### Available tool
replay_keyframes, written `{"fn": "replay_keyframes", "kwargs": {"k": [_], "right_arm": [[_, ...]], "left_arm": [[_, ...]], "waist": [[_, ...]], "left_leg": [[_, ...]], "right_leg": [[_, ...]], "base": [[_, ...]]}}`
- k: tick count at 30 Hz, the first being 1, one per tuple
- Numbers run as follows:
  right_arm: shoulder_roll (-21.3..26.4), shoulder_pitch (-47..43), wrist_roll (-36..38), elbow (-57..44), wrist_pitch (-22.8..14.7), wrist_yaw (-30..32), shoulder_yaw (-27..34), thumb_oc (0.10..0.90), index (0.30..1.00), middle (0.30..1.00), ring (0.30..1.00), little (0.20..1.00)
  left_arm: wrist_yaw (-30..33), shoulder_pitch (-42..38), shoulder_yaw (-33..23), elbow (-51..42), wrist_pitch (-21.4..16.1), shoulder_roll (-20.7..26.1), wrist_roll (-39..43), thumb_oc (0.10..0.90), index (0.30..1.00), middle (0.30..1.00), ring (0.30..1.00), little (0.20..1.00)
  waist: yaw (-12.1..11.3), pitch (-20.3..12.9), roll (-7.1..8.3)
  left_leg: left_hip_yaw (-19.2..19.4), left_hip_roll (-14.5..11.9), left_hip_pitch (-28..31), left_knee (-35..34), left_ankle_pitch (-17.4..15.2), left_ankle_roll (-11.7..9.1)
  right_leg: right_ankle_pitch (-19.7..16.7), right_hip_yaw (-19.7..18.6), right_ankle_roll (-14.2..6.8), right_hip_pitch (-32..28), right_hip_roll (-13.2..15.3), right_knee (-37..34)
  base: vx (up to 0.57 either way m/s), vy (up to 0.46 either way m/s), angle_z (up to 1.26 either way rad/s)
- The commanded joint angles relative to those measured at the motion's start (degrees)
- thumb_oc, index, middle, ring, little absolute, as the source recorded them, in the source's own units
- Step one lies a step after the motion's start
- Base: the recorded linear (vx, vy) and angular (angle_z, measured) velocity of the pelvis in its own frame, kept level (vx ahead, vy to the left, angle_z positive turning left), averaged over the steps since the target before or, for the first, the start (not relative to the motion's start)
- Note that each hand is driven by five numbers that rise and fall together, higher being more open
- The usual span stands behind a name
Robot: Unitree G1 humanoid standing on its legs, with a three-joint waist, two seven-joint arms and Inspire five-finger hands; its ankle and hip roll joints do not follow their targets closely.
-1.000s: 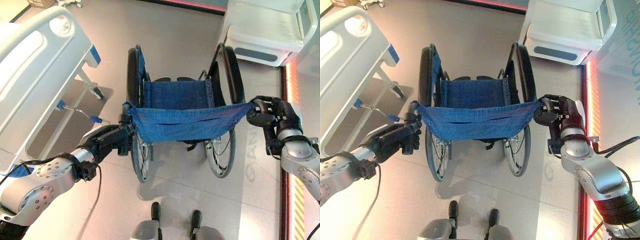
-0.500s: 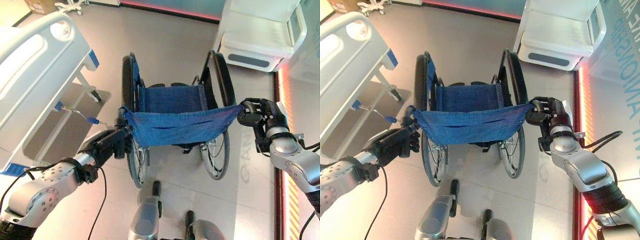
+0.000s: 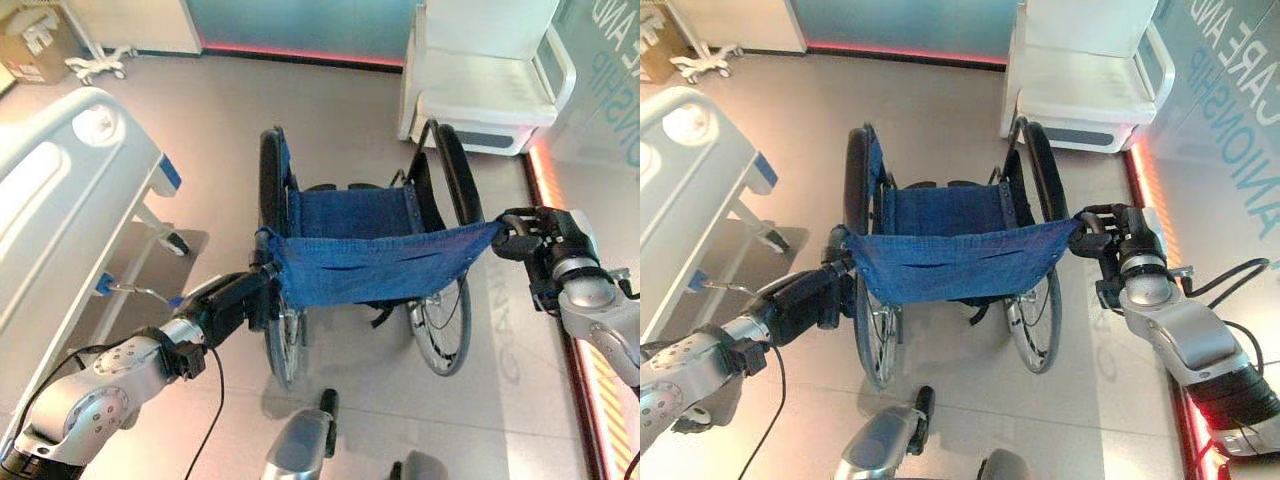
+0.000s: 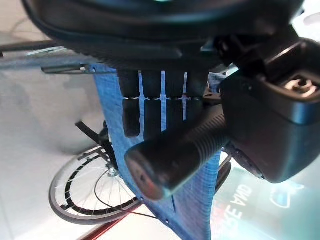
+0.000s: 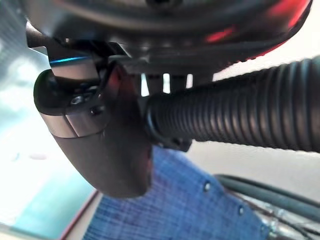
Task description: Push the wheelchair next to the bed
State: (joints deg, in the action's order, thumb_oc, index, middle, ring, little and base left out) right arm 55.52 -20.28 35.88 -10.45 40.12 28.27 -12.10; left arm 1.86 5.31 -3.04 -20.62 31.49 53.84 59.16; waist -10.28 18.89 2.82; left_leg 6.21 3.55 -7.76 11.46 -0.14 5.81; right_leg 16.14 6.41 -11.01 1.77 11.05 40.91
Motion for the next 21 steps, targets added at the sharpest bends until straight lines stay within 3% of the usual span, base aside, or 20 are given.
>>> {"fn": "replay_keyframes", "kwargs": {"k": [1, 2, 3, 4, 6, 7, 8, 11, 13, 15, 16, 17, 18, 19, 21], "right_arm": [[0.9, -5.3, 1.2, -0.8, -5.0, -4.1, -3.7, 0.4, 0.3, 0.3, 0.3, 0.3], [0.8, -5.7, 1.1, -0.5, -5.1, -4.0, -3.7, 0.4, 0.3, 0.3, 0.3, 0.3], [1.0, -7.0, 0.6, 0.4, -6.0, -4.3, -3.5, 0.4, 0.3, 0.3, 0.3, 0.3], [1.3, -7.5, 0.1, 0.9, -6.5, -5.0, -3.2, 0.4, 0.3, 0.3, 0.3, 0.3], [2.3, -7.7, 0.1, 0.9, -7.0, -6.0, -2.6, 0.4, 0.3, 0.3, 0.3, 0.3], [3.1, -8.0, 0.4, 0.1, -6.7, -6.3, -2.5, 0.4, 0.3, 0.3, 0.3, 0.3], [3.2, -8.0, 0.6, -0.1, -6.6, -6.4, -2.4, 0.4, 0.3, 0.3, 0.3, 0.3], [4.5, -6.7, 2.1, -4.1, -4.3, -6.3, -0.6, 0.4, 0.3, 0.3, 0.3, 0.3], [4.4, -5.5, 2.0, -5.1, -3.1, -6.7, 1.4, 0.4, 0.3, 0.3, 0.3, 0.3], [4.4, -5.6, 2.2, -4.7, -2.9, -7.0, 1.6, 0.4, 0.3, 0.3, 0.3, 0.3], [4.8, -5.8, 2.5, -4.3, -2.3, -7.3, 1.6, 0.4, 0.3, 0.3, 0.3, 0.3], [5.1, -6.3, 2.6, -3.9, -1.5, -7.9, 1.8, 0.4, 0.3, 0.3, 0.3, 0.3], [5.4, -6.4, 2.6, -3.9, -1.4, -8.1, 1.8, 0.4, 0.3, 0.3, 0.3, 0.3], [6.7, -6.7, 2.9, -4.1, -1.1, -8.4, 1.9, 0.4, 0.3, 0.3, 0.3, 0.3], [7.7, -8.1, 3.7, -4.1, -0.5, -8.1, 0.6, 0.4, 0.3, 0.3, 0.3, 0.3]], "left_arm": [[2.0, -2.8, -12.1, 6.2, -9.6, 3.2, -4.8, 0.4, 0.3, 0.3, 0.3, 0.3], [1.8, -2.9, -12.1, 6.1, -9.9, 3.2, -4.8, 0.4, 0.3, 0.3, 0.3, 0.3], [1.6, -3.7, -11.8, 6.3, -11.0, 2.8, -5.1, 0.4, 0.3, 0.3, 0.3, 0.3], [1.7, -4.3, -11.5, 6.5, -11.4, 2.6, -5.2, 0.4, 0.3, 0.3, 0.3, 0.3], [2.5, -4.9, -11.2, 6.4, -11.6, 2.3, -5.0, 0.4, 0.3, 0.3, 0.3, 0.3], [3.4, -5.1, -10.5, 6.5, -12.3, 2.1, -5.0, 0.4, 0.3, 0.3, 0.3, 0.3], [3.5, -5.0, -10.4, 6.7, -12.5, 2.0, -5.1, 0.4, 0.3, 0.3, 0.3, 0.3], [4.3, -3.1, -11.5, 6.3, -13.8, 2.4, -4.9, 0.4, 0.3, 0.3, 0.3, 0.3], [2.8, -2.5, -12.0, 6.0, -13.6, 2.1, -5.7, 0.4, 0.3, 0.3, 0.3, 0.3], [2.0, -2.4, -12.0, 6.0, -13.6, 1.6, -5.8, 0.4, 0.3, 0.3, 0.3, 0.3], [1.8, -2.2, -12.1, 5.5, -12.6, 0.9, -5.6, 0.4, 0.3, 0.3, 0.3, 0.3], [1.6, -2.1, -11.8, 5.1, -11.8, 0.1, -6.5, 0.4, 0.3, 0.3, 0.3, 0.3], [1.5, -2.0, -11.8, 4.8, -11.6, -0.1, -6.6, 0.4, 0.3, 0.3, 0.3, 0.3], [1.9, -2.1, -11.5, 3.9, -10.8, -0.2, -6.7, 0.4, 0.3, 0.3, 0.3, 0.3], [2.6, -3.4, -10.7, 3.9, -9.4, -0.4, -6.5, 0.4, 0.3, 0.3, 0.3, 0.3]], "waist": [[-0.8, -5.6, -1.12], [-0.7, -5.3, -1.06], [-0.5, -3.8, -1.04], [-0.1, -2.8, -1.02], [1.1, -1.5, -0.93], [2.4, -0.5, -0.52], [2.8, -0.4, -0.51], [5.8, 0.3, 0.18], [6.8, -0.4, -0.35], [7.1, -1.4, -0.36], [7.6, -2.6, -1.2], [8.0, -4.1, -1.32], [8.2, -4.3, -1.28], [8.5, -4.8, -0.85], [8.1, -4.6, 0.29]], "left_leg": [[-2.1, 2.3, -1.0, -1.5, 0.3, -3.3], [-2.5, 2.4, -1.3, -0.4, -0.2, -3.7], [-3.7, 2.5, -2.5, 3.7, -0.7, -4.8], [-4.3, 2.7, -3.1, 5.9, -0.6, -5.5], [-4.8, 3.0, -3.1, 7.8, -0.9, -6.3], [-4.8, 3.6, -1.9, 9.2, -3.5, -6.2], [-4.7, 3.6, -1.5, 9.4, -4.4, -6.1], [-5.5, 3.5, 5.2, 10.4, -13.6, -4.7], [-7.4, 2.6, 9.6, 10.5, -15.1, -4.1], [-8.2, 2.4, 10.8, 12.2, -13.2, -4.3], [-9.0, 1.3, 12.4, 15.6, -9.7, -5.7], [-10.2, 0.5, 13.7, 16.6, -4.3, -7.7], [-10.3, 0.2, 13.3, 18.4, -2.1, -8.4], [-10.0, -0.3, 10.9, 26.3, 3.7, -10.3], [-8.8, 1.0, 4.4, 40.0, 7.0, -11.2]], "right_leg": [[-10.9, 5.8, 4.2, -4.9, -8.4, -13.6], [-10.0, 6.4, 5.0, -4.9, -8.2, -17.4], [-8.5, 6.8, 6.9, -4.1, -7.7, -26.8], [-10.0, 6.2, 6.9, -3.6, -7.5, -30.3], [-13.4, 4.3, 6.2, -2.2, -6.8, -34.2], [-18.0, 2.4, 4.5, -0.2, -5.0, -38.1], [-18.9, 2.0, 4.1, 0.3, -4.6, -38.6], [-25.7, -0.5, 0.7, 9.3, -0.9, -42.9], [-25.3, -0.7, 0.8, 11.3, -2.4, -41.2], [-24.2, -0.9, 1.6, 10.2, -3.9, -40.4], [-22.8, -0.9, 3.1, 9.3, -6.0, -38.9], [-22.3, -0.8, 4.2, 8.7, -7.0, -37.8], [-22.0, -0.7, 4.8, 8.2, -7.3, -37.4], [-21.1, 0.0, 6.7, 6.3, -7.7, -36.5], [-19.0, 0.8, 9.1, 3.3, -7.8, -35.4]], "base": [[0.22, -0.041, -0.07], [0.22, -0.111, -0.1], [0.25, -0.133, -0.22], [0.26, -0.132, -0.19], [0.25, -0.088, 0.05], [0.3, -0.095, 0.41], [0.37, -0.134, 0.75], [0.57, -0.233, 0.69], [0.71, -0.28, 0.62], [0.58, -0.227, 0.7], [0.51, -0.174, 0.59], [0.43, -0.148, 0.57], [0.37, -0.18, 0.99], [0.38, -0.236, 1.06], [0.49, -0.319, 0.98]]}}
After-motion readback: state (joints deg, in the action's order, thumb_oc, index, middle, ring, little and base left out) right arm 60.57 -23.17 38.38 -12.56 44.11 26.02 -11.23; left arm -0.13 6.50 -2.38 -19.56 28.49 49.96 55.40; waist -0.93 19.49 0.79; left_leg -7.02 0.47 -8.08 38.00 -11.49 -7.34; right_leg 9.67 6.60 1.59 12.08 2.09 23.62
